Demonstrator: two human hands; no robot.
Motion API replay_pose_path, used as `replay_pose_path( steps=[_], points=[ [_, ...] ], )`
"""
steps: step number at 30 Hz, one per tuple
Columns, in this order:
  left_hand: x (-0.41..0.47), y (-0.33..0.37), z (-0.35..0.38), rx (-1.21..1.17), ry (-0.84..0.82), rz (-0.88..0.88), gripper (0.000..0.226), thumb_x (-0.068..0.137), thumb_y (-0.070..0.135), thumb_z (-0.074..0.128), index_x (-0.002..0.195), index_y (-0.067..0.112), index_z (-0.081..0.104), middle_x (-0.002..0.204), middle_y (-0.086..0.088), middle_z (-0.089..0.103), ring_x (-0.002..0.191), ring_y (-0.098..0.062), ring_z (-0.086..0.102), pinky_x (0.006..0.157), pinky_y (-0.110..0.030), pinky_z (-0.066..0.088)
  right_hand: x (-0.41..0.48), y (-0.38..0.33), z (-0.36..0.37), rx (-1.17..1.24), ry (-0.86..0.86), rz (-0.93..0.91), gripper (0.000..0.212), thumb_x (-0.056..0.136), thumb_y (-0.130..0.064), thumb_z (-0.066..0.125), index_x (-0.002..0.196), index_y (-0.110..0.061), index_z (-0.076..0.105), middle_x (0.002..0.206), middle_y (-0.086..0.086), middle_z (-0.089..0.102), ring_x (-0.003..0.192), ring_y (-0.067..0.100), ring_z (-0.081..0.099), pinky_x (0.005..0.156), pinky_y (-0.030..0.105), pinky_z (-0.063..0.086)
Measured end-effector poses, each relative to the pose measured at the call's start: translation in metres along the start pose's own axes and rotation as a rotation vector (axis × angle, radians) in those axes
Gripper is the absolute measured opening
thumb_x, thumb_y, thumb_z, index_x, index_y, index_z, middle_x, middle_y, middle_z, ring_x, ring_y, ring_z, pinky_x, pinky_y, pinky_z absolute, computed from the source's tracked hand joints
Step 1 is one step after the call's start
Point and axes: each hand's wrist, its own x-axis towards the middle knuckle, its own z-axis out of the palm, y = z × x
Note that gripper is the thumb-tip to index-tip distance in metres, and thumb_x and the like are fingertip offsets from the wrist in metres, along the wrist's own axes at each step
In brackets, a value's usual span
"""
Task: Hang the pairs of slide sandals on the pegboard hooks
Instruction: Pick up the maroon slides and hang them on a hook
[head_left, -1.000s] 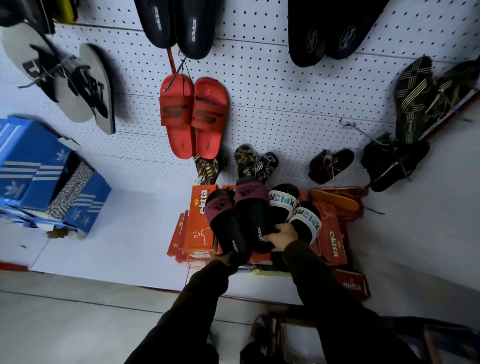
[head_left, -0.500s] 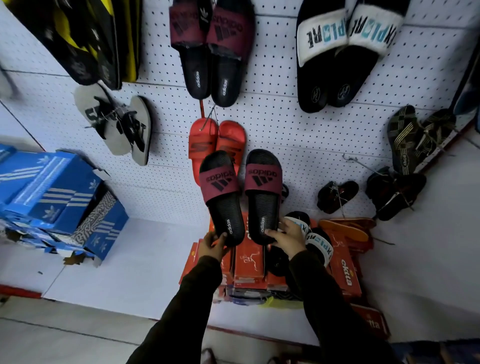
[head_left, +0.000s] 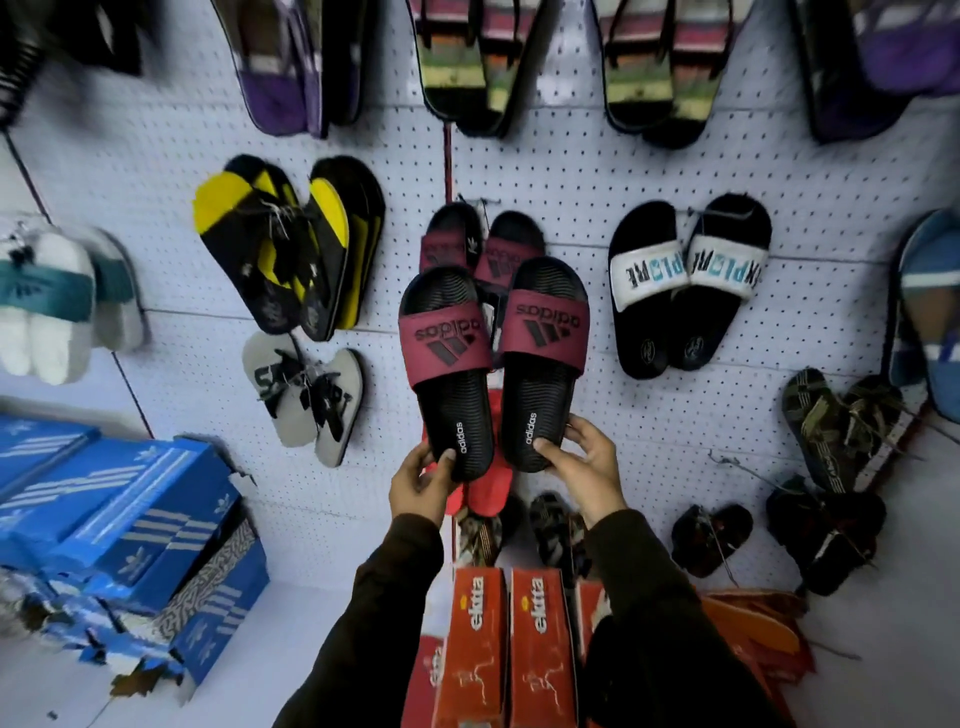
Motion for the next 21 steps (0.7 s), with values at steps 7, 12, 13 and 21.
replay_pose_path(
  steps=[7, 12, 13, 21],
  points=[
    [0.046, 0.083, 0.006, -0.054, -0.02, 0.148, 0.041, 0.087, 0.014, 0.063, 0.122, -0.006, 0.054, 0.118, -0.018, 0.062, 0.081, -0.018, 0.067, 0.082, -0.04, 0.06, 0.038, -0.068, 0.037, 0.007, -0.013, -0.147, 0.05, 0.08, 0.006, 0.072, 0.128, -0.003, 0.059, 0.121, 0.013, 0.067, 0.113, 0.035, 0.068, 0.099, 0.054, 0.054],
    [0.075, 0.128, 0.018, -0.078, -0.043, 0.19, 0.039, 0.091, 0.009, 0.057, 0.126, -0.007, 0.051, 0.109, -0.012, 0.058, 0.076, -0.015, 0.063, 0.079, -0.035, 0.061, 0.067, -0.096, 0.055, 0.033, -0.033, -0.159, 0.048, 0.082, 0.005, 0.071, 0.128, 0.0, 0.059, 0.127, 0.019, 0.066, 0.115, 0.036, 0.067, 0.096, 0.052, 0.056],
    [0.084, 0.131, 0.019, -0.068, -0.047, 0.189, 0.04, 0.091, 0.009, 0.058, 0.127, -0.007, 0.051, 0.108, -0.014, 0.059, 0.077, -0.016, 0.063, 0.078, -0.036, 0.061, 0.072, -0.099, 0.058, 0.041, -0.033, -0.144, 0.048, 0.082, 0.005, 0.071, 0.128, 0.0, 0.059, 0.129, 0.019, 0.065, 0.115, 0.036, 0.067, 0.096, 0.053, 0.056],
    [0.125, 0.093, 0.016, -0.02, -0.076, 0.026, 0.041, 0.092, 0.007, 0.056, 0.128, -0.01, 0.049, 0.11, -0.02, 0.057, 0.079, -0.022, 0.061, 0.05, -0.019, 0.058, 0.095, -0.063, 0.062, 0.028, -0.005, -0.023, 0.05, 0.078, 0.004, 0.075, 0.125, 0.001, 0.059, 0.128, 0.021, 0.065, 0.115, 0.039, 0.066, 0.094, 0.056, 0.055]
  ],
)
